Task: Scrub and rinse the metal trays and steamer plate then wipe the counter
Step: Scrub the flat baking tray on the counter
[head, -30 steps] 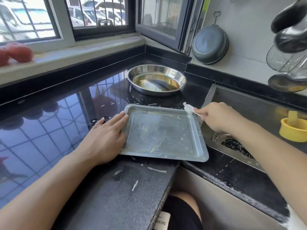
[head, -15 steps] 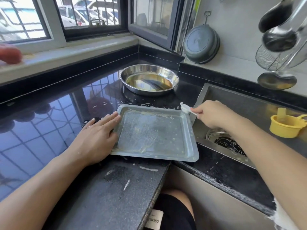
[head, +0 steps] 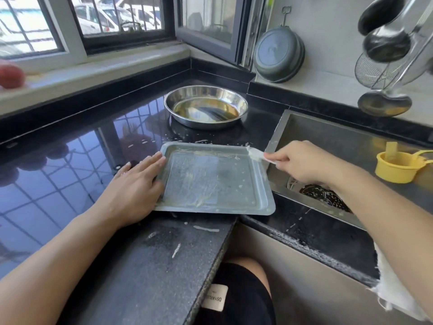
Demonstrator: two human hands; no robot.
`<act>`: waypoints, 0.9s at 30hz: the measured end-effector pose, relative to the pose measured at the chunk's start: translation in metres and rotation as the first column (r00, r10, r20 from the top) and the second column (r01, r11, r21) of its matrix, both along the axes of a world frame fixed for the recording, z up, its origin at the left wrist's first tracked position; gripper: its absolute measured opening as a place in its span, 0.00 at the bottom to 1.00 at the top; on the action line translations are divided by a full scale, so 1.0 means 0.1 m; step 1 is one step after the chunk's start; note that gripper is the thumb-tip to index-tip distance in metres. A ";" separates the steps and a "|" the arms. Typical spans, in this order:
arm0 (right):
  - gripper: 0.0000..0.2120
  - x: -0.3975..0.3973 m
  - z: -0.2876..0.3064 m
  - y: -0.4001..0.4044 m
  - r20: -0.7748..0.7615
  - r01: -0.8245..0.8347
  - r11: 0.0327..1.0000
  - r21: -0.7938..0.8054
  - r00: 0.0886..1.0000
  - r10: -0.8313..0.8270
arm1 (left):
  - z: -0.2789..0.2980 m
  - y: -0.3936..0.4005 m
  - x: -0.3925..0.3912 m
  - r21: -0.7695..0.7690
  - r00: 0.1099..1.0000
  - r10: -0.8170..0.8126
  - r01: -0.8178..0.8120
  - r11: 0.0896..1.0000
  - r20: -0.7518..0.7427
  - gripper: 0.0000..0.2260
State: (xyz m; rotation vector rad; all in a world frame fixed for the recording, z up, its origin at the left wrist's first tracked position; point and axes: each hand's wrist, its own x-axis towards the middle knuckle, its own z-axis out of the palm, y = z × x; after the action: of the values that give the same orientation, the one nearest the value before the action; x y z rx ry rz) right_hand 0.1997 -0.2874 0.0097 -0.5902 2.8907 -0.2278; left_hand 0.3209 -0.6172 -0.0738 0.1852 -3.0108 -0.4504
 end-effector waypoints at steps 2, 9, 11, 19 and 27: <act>0.19 -0.07 -0.01 -0.01 -0.005 -0.002 1.000 -0.024 1.000 0.002 | 0.00 0.00 0.00 -0.005 1.000 0.000 0.000 1.000 0.002 0.27; 0.22 0.49 -0.01 0.46 0.114 -0.121 0.993 0.007 0.986 0.120 | -0.02 -0.01 -0.02 -0.009 1.000 0.008 -0.008 1.000 -0.006 0.27; 0.22 0.63 -0.01 0.57 0.187 -0.121 0.993 0.005 0.975 0.118 | -0.02 -0.01 -0.02 -0.008 1.000 0.012 -0.012 1.000 -0.002 0.27; 0.25 0.84 -0.15 0.41 0.026 -0.038 0.999 -0.017 0.999 0.038 | 0.01 0.06 0.01 -0.013 0.999 0.040 -0.040 0.999 0.006 0.27; 0.22 1.07 -0.14 0.31 -0.017 0.027 1.000 -0.013 0.999 -0.027 | 0.02 0.07 0.01 -0.001 0.999 0.040 -0.040 0.999 0.007 0.27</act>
State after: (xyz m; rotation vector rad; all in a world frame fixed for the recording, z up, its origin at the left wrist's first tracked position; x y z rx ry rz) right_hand 0.3063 -0.2562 -0.0039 -0.5578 2.9174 -0.2459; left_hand 0.3223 -0.6099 -0.0715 0.2467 -3.0081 -0.4460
